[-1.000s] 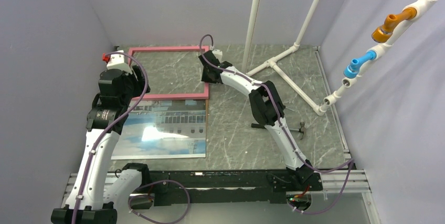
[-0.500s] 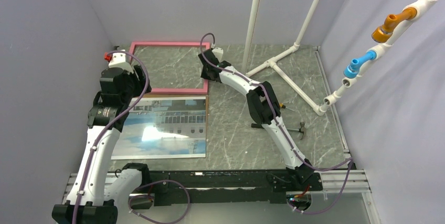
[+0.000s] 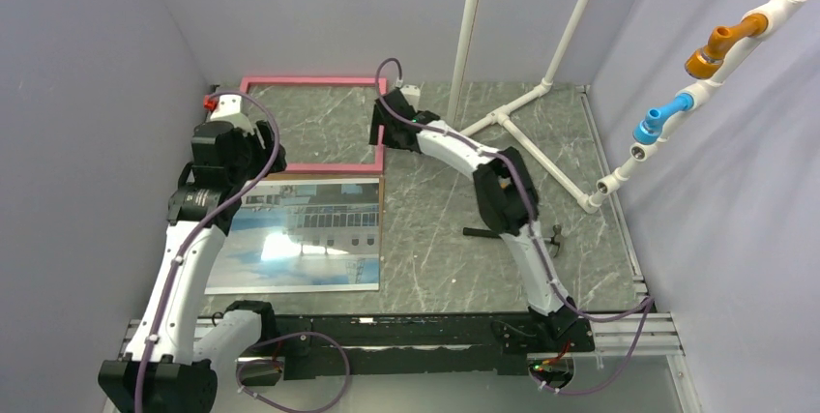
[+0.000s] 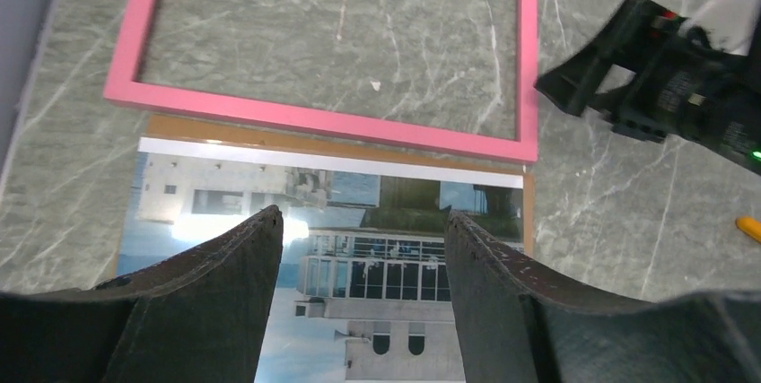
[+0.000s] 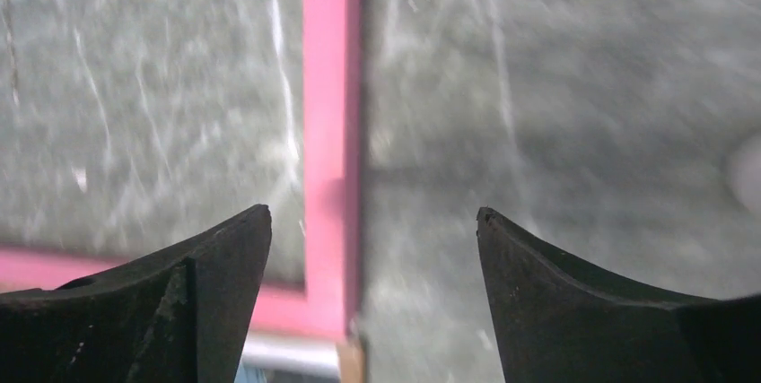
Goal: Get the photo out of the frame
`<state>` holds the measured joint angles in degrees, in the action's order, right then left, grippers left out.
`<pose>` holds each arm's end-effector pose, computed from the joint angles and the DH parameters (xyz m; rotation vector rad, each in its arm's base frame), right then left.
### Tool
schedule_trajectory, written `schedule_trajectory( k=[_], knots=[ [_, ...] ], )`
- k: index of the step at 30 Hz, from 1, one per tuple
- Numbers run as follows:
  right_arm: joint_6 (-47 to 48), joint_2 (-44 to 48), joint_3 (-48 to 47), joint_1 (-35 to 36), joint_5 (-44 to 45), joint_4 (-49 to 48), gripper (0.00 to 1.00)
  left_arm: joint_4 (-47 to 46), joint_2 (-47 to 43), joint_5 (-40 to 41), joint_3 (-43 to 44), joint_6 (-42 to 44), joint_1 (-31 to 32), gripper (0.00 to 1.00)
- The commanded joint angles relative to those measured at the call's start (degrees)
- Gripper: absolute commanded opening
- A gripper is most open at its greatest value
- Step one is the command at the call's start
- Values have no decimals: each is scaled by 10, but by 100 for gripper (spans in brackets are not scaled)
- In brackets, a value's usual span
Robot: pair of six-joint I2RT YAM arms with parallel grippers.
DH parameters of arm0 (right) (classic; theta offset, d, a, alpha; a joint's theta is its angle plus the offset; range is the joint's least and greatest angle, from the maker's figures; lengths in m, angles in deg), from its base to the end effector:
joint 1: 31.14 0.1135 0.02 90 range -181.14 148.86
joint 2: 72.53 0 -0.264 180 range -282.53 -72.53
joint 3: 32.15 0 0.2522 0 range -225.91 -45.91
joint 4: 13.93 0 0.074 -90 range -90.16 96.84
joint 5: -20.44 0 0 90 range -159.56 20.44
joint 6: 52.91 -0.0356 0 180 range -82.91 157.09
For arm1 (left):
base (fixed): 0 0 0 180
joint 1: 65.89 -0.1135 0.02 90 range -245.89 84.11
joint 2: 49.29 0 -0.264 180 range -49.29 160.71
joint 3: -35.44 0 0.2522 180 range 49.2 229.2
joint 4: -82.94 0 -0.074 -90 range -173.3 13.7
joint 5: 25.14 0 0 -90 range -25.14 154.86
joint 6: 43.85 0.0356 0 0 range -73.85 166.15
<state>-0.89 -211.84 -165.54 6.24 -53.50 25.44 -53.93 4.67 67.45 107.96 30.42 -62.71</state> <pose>0.4408 0.3244 0.1827 0.1481 2.3410 0.3272 0.2032 -0.0097 0.3617 -0.2478 1.9876 -0.1667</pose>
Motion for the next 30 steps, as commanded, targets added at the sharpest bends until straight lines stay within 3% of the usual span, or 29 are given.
schedule_trajectory(
  k=[1,7,12,16,20,30],
  knots=[
    [47,221,185,22,-9,-24,87,-31,21,-69,-5,4,-2,70],
    [-43,470,591,60,-208,-234,86,-22,73,-103,-2,19,25,76],
    [-137,586,781,107,-301,-396,86,33,139,-164,6,23,50,76],
    [-169,617,860,157,-280,-463,86,17,127,-192,-37,14,51,76],
    [-188,605,892,170,-284,-502,82,13,102,-142,-55,31,67,76],
    [-225,499,911,207,-303,-621,71,2,70,-135,-60,39,82,76]
  ],
)
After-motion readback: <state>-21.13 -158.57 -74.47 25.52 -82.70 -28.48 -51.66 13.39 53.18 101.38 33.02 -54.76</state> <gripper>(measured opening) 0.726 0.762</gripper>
